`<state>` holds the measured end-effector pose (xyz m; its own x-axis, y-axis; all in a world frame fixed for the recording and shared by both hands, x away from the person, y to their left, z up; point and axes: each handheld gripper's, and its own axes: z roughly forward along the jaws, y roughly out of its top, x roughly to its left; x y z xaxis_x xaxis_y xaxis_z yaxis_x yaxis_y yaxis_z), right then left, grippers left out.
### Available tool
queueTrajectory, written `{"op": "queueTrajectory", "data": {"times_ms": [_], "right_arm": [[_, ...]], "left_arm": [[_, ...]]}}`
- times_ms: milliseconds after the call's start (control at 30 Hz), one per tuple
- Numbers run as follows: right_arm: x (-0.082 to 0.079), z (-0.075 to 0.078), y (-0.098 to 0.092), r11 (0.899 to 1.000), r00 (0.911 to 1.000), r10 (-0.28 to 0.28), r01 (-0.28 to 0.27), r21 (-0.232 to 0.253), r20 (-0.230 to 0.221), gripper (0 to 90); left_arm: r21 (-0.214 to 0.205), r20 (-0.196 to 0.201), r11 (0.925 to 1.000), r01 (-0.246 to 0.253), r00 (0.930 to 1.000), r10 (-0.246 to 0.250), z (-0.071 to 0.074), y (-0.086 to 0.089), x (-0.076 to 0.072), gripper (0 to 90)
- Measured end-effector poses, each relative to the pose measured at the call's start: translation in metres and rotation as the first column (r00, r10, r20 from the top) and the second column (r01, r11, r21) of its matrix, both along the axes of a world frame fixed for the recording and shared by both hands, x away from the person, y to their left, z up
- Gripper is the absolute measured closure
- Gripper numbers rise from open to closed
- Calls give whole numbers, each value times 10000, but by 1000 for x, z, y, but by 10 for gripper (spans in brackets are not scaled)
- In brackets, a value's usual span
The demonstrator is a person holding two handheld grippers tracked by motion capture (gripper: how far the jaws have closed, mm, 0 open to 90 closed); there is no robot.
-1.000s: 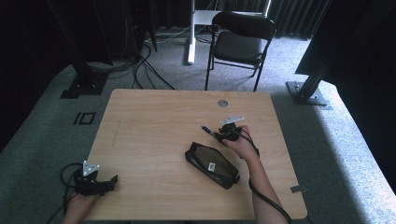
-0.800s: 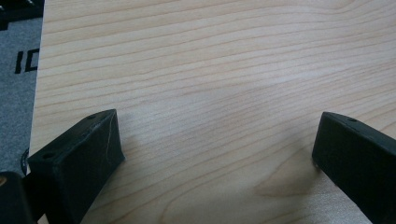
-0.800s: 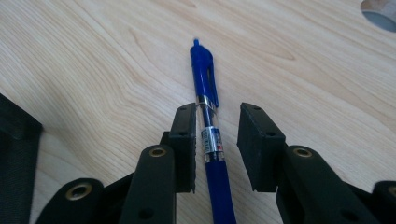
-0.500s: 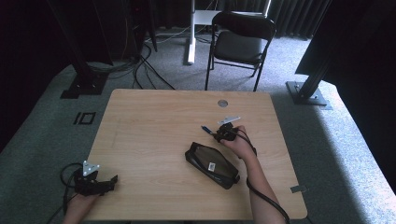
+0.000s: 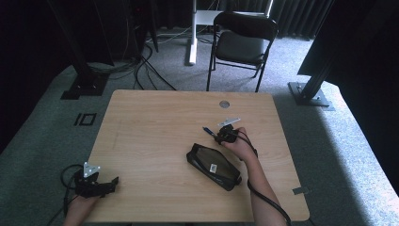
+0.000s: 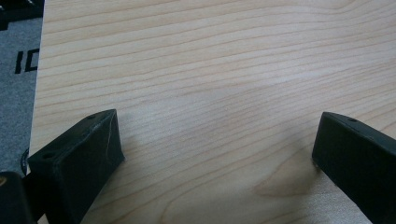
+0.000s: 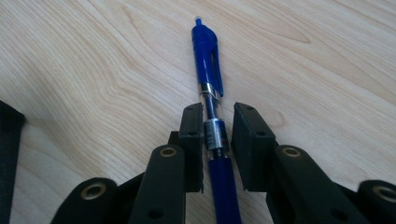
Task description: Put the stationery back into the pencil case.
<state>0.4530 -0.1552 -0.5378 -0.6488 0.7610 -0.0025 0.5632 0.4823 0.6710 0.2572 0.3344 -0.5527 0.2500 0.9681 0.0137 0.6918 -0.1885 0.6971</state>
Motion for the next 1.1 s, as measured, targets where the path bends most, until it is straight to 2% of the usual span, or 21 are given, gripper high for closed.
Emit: {"op": "queueTrajectory", "data": {"times_ms": [267, 300, 433, 467, 533, 800, 1100], "right_arm": [[3, 3, 2, 9998, 9996, 22, -29, -221, -296, 793], [3, 3, 2, 9999, 9990, -99, 96, -78, -436, 794], [2, 3, 2, 9997, 9988, -254, 254, -21, -413, 795], [2, 2, 0, 9994, 9984, -205, 219, 260, -518, 795], [1, 3, -3, 9993, 9988, -296, 304, 206, -403, 796], [-3, 19, -21, 9963, 9971, -697, 711, 473, -319, 795], [-12, 35, -34, 9952, 9970, -744, 756, 625, -213, 795]], "left_arm": [[-1, 2, 10000, -1, 10000, 1, 0, 0, 0, 18], [-3, 4, 10000, 2, 10000, -2, 0, 0, 0, 18], [-6, 6, 10000, 2, 10000, -2, 0, 0, 0, 18], [-5, 5, 10000, 3, 10000, -3, 0, 0, 0, 18], [0, 1, 10000, 8, 10000, -8, 0, 0, 0, 18], [7, -3, 10000, 5, 10000, -5, 0, 0, 0, 18], [1, 0, 10000, 2, 10000, -2, 0, 0, 0, 18]]}}
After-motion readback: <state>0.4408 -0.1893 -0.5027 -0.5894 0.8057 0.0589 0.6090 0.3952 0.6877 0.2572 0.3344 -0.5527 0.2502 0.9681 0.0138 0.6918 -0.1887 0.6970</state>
